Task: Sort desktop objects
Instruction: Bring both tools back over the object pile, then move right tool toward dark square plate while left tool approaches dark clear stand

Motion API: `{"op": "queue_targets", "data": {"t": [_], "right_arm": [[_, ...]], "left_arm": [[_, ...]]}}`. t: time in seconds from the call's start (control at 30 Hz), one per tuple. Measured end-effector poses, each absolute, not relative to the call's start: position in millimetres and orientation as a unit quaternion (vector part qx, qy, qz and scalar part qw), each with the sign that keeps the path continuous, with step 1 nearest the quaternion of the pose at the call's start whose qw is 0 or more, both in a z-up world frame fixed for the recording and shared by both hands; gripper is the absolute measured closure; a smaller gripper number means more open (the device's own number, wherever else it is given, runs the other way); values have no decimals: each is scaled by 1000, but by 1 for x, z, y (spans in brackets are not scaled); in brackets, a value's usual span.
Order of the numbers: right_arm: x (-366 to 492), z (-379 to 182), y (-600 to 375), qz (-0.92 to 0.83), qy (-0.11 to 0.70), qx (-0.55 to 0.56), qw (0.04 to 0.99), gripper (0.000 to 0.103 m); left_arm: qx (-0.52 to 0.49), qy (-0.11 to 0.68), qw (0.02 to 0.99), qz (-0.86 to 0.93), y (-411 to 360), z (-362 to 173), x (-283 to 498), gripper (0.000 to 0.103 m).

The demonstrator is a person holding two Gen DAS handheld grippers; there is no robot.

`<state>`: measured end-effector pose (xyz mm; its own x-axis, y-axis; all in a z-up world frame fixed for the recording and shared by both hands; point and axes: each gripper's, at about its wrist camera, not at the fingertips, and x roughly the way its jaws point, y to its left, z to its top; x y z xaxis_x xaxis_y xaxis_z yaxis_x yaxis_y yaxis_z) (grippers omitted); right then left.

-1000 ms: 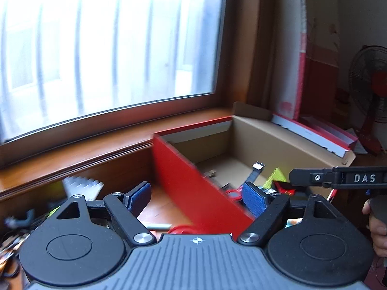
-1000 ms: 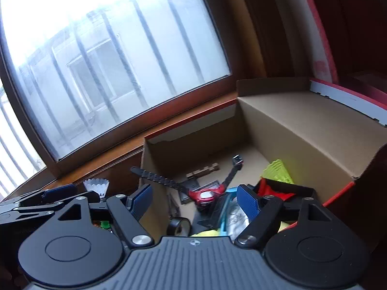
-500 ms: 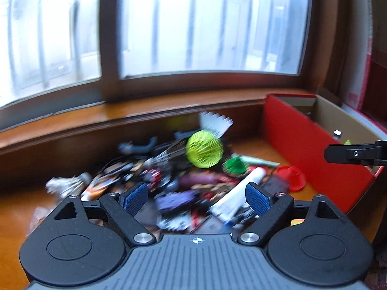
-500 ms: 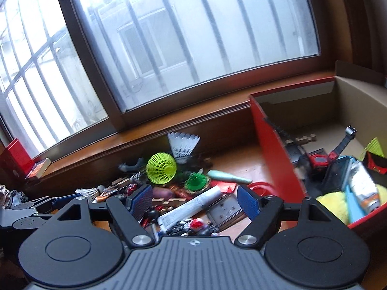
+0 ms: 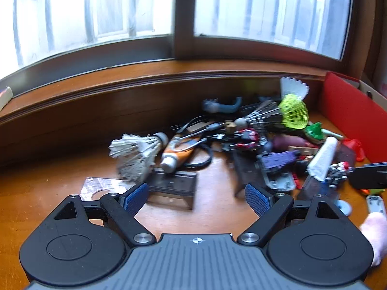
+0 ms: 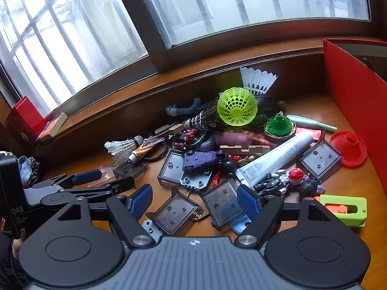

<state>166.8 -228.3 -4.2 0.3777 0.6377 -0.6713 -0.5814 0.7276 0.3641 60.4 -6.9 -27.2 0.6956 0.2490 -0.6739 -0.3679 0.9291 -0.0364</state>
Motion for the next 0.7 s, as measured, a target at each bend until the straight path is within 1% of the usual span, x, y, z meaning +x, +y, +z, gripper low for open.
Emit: {"op": "queue_targets", "data": {"t": [0.1,0.17,0.27,0.4,0.5,0.57,0.6,0.67,0.7], "right_arm": [[166,-7,-213,367,431,27,824,27],[167,-7,-200,371,441,20,817,34],[172,-10,-181,381,458,14,803,39],[179,-19,-155,379,484,5,789,40],[183,-24,-138,380,492,-9,783,43],[185,-27,-126,385,495,-15,779,50],[186,-28,-120,386,497,-18,777,50],[188,-31,-109,387,498,-27,776,57],[189,-33,-104,388,497,-32,775,58]], "left_arm": [[-95,357,915,162,9,-39,64,16],[-100,358,915,153,16,-45,66,17],[-97,355,920,135,18,-50,70,17],[-74,352,925,122,16,-54,72,17],[-70,349,927,115,17,-55,72,17],[-68,348,928,112,19,-56,71,18],[-66,348,928,112,20,-57,71,19],[-61,348,928,114,22,-57,69,19],[-56,347,929,114,23,-56,68,19]]}}
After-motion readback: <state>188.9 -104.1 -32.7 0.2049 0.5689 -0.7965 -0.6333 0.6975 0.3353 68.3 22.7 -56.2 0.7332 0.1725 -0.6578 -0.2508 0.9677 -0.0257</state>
